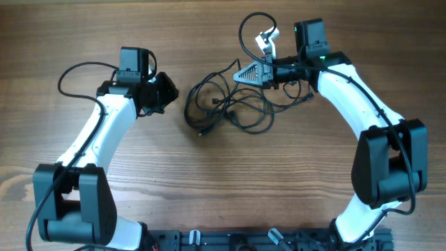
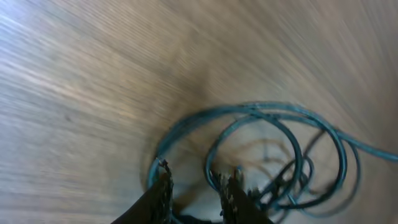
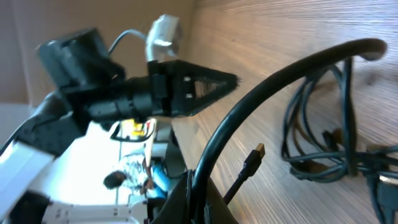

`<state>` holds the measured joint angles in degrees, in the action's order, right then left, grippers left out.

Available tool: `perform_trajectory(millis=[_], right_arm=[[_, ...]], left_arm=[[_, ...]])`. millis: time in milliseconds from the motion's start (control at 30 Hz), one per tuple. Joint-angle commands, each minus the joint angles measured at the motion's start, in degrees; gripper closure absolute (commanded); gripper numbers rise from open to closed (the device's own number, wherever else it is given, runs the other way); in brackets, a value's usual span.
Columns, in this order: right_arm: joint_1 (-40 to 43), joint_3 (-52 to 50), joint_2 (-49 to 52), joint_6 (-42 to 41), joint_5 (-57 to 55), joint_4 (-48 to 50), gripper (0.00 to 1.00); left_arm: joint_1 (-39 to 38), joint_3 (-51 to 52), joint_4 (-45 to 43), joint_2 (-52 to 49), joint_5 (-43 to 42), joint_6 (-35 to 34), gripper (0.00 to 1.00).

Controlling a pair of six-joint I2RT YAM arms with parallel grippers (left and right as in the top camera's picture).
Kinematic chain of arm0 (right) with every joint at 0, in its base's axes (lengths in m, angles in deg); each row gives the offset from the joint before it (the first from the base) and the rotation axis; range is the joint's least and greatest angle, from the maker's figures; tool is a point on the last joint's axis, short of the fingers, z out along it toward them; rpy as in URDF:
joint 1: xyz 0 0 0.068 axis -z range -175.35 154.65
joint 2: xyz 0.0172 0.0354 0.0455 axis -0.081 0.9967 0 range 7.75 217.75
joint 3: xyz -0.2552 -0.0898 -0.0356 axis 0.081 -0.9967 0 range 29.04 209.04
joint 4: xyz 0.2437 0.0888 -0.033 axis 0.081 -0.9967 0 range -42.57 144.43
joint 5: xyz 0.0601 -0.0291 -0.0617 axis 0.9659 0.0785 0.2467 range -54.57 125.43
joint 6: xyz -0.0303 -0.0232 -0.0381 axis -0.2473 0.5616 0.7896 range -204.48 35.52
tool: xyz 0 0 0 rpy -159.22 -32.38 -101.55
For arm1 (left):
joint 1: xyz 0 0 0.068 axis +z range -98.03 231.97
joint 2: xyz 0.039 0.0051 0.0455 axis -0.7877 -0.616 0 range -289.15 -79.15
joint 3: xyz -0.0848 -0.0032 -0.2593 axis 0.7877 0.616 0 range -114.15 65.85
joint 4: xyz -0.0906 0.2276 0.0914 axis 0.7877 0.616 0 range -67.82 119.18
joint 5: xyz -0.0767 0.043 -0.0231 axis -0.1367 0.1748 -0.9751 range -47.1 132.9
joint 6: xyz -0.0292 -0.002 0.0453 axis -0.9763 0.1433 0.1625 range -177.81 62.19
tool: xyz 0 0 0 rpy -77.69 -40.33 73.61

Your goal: Untangle cables

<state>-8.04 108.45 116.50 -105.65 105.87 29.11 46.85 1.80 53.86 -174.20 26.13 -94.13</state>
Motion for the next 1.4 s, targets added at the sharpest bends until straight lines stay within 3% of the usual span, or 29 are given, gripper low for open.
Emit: perform_trajectory(millis=[0,267,767,1133,1233,1367], right_arm=[[0.00,0.72,0.66,9.97,9.09,-1.22,0.96],[0.00,0.72,0.68,12.20,8.87,-3.06,0.96],[0.00,0.72,0.68,12.15,4.59,-6.45,0.96],[0.00,0.72,0.68,12.20,4.59,-6.93,0.96],[0.00,0.72,0.68,12.20,4.57,-6.93,0.96],[-0.04,0.72,0.68,12.20,4.57,-6.95,0.96]], left_arm=[[0.09,-0.46,2.05,-0.76,-4.74,-2.45,0.70],[-1.16,0.17,4.50,-0.76,-6.36,-6.21,0.59],[-8.74,7.61,-2.73,-0.79,-2.01,-18.10,0.59],[-9.03,9.86,-8.72,-1.73,-1.75,-18.78,0.58],[-9.03,9.86,-8.76,-3.39,-1.95,-21.73,0.58],[-8.96,9.86,-8.37,-5.01,-9.55,-23.12,0.58]])
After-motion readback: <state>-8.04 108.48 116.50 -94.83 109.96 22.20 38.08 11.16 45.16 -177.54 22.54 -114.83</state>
